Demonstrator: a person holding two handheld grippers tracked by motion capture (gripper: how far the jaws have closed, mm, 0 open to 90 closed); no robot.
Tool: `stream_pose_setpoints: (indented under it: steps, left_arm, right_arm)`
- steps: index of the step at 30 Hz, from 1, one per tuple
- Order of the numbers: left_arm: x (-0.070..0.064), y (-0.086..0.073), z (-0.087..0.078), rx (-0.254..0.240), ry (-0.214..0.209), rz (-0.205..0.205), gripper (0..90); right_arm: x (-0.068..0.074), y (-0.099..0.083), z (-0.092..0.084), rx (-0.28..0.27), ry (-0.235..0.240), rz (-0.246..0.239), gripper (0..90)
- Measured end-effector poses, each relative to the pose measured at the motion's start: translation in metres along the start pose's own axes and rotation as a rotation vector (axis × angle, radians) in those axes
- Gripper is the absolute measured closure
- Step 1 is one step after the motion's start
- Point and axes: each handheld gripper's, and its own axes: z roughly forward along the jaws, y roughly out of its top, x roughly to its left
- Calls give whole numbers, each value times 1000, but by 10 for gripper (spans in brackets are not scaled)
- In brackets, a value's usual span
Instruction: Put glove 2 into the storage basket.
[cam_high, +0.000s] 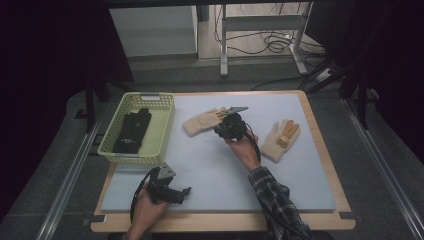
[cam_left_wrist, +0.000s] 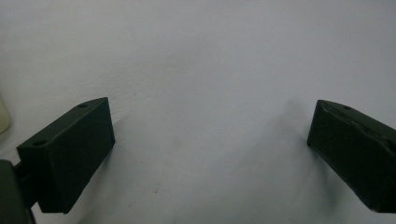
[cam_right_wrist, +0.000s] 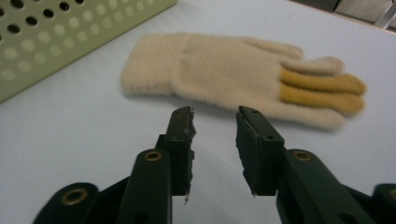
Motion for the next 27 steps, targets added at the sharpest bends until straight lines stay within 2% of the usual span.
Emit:
stream_pose_setpoints:
  steps: [4,8,11,12,14,16,18,20,21,23,27]
  left_arm:
    - [0,0,0,0,0,-1,11]
    - [0,0,0,-1,0,-1,11]
    - [0,0,0,0,0,0,11]
    - [0,0,0,-1,0,0,11]
    - [0,0,0,-1,0,0,11]
    - [0,0,0,-1,0,0,11]
    - [0,0,0,-1,1,1,11]
    - [0,0,0,-1,1,1,11]
    - [0,0,0,-1,1,1,11]
    - [0,0,0,-1,1,1,11]
    - [0,0,0,1,0,1,11]
  right_arm:
    - [-2,8,19,-2,-11,22,538]
    - [-3,13,36,-4,-48,38,463]
    - [-3,15,49,10,-78,43,440]
    - [-3,16,54,18,-101,31,439]
    - [-4,16,61,29,-109,29,443]
    - [-3,16,69,51,-126,9,499]
    - [0,15,72,60,-121,-15,651]
    - [3,16,71,72,-127,-13,803]
    - [5,16,71,82,-134,-20,838]
    - [7,17,70,96,-143,-32,860]
    - [5,19,61,90,-122,-53,867]
